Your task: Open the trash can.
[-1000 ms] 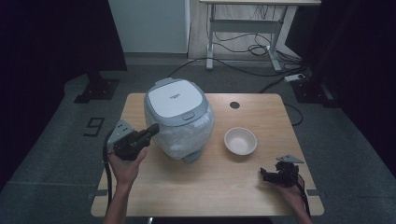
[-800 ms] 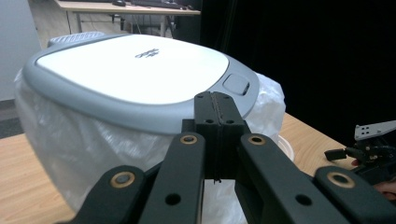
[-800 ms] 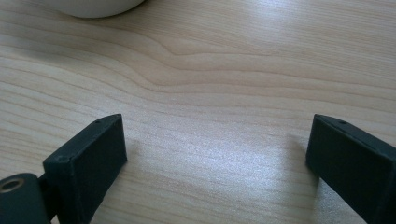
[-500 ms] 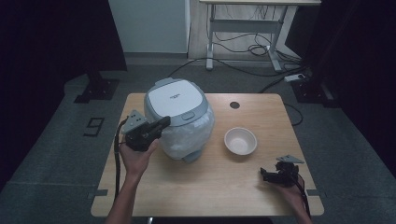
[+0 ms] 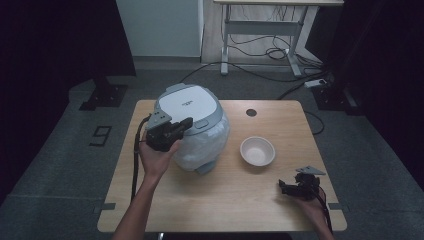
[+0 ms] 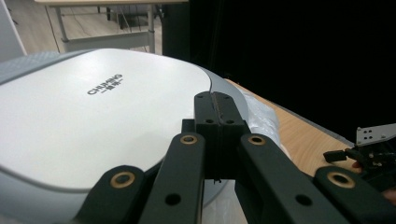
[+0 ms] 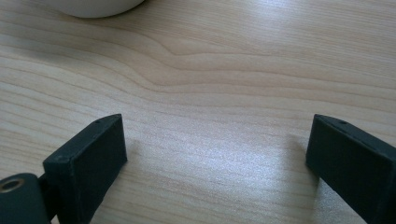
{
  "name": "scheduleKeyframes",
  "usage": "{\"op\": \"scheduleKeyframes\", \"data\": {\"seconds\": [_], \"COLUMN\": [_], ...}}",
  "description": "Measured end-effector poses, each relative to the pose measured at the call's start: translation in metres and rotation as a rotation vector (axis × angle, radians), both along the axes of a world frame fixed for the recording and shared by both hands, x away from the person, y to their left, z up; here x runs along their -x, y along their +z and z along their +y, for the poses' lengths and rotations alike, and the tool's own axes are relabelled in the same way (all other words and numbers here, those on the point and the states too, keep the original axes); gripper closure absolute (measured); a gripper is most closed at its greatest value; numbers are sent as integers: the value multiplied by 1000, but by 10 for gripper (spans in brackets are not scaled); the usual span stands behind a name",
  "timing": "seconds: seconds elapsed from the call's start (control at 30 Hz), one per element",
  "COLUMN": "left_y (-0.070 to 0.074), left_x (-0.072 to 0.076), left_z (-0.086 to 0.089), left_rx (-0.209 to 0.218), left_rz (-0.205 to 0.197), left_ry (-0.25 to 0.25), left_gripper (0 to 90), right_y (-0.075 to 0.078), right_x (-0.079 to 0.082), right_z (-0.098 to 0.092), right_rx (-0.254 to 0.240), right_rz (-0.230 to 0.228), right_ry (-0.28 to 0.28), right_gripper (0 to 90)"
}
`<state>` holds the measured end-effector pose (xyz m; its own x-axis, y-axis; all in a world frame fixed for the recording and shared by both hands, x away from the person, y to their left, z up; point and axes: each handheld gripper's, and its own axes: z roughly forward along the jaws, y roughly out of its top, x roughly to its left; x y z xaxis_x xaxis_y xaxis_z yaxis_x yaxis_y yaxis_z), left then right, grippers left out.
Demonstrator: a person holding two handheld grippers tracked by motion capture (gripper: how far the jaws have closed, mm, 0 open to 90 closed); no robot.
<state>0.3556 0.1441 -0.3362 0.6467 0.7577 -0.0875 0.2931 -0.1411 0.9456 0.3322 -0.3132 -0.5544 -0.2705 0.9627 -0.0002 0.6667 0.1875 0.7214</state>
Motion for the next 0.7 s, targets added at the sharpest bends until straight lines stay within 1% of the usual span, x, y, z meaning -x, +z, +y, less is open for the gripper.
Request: {"op": "scheduleKeyframes", "data": {"seconds": [0.13,0.37,0.47,0.57,0.7], "left_y": [-2,-4,-4,-4,-6], "left_x": [-5,-12,-14,-15,-18], "left_z": [-5,-14,-17,-20,-23], "left_rx": [-7,-32,-33,-46,-47], "left_rz": [12,23,27,27,36], "left_ry": [-7,-14,-15,-15,-16], "left_gripper": [897,897,896,896,897], "right_y": [0,0,0,0,0], "right_x": [0,0,0,0,0], "right_z": [0,0,0,0,0], "right_rx": [0,1,1,1,1], "right_rz": [0,2,2,2,2], "right_ry": [0,1,1,1,0], "right_gripper": [44,44,44,44,44]}}
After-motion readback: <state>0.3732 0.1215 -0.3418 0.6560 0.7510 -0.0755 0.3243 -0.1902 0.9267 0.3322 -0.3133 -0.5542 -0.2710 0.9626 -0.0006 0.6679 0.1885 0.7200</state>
